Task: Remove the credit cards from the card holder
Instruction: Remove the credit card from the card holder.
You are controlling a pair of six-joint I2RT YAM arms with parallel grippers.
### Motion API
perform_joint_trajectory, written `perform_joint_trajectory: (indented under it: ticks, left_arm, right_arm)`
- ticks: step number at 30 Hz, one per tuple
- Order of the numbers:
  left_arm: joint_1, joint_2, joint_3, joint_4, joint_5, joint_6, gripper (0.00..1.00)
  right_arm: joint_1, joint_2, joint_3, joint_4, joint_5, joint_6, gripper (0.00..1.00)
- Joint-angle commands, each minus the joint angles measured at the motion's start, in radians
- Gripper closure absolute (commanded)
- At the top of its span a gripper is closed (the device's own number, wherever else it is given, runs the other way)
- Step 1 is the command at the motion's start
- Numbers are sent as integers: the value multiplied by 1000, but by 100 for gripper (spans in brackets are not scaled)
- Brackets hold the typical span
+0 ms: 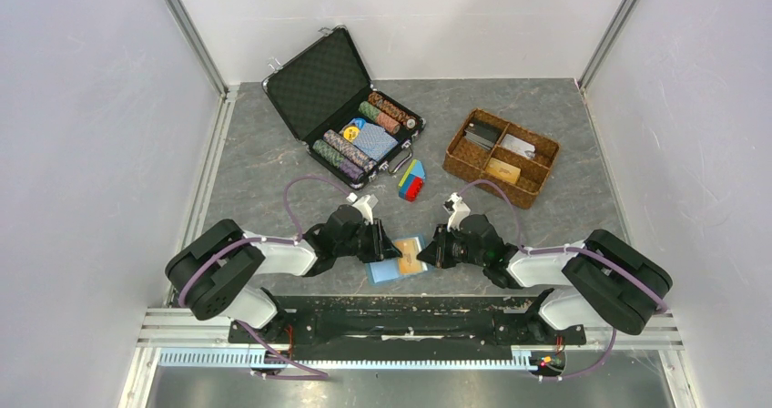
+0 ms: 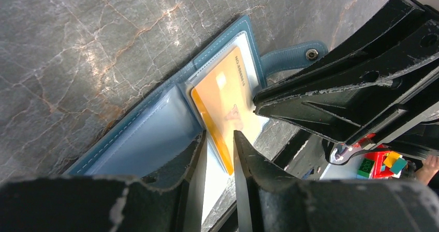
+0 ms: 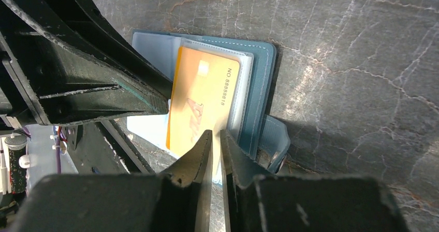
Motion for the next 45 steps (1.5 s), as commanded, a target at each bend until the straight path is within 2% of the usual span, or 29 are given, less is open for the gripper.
perform_joint_trajectory:
  ticks: [1,7,19,27,30,36,42,45]
  left_arm:
    - [-11,10,0,44,17,-41,69]
    - [-12,22,-2,62,30,-48,71]
    - [-13,15,-10,137,91,-106,97]
    - [-12,7,-10,165,103,-130,97]
    - [-12,15,-8,171,101,-137,88]
    - [-12,38,-16,203,104,-147,79]
    - [-12,52,-16,219,107,-147,78]
    - [-12,58,-14,234,116,-155,80]
  right_arm:
    - [5,15,-14,12,-19,8,88]
    - [6,16,-16,18,-23,12,88]
    - [5,17,-19,21,-24,18,89]
    - [5,20,-31,44,-41,31,90]
    - [5,19,-30,46,-46,32,91]
    - [6,22,-30,51,-47,35,91]
    - [5,23,-30,57,-51,41,91]
    - [5,24,-29,57,-49,43,91]
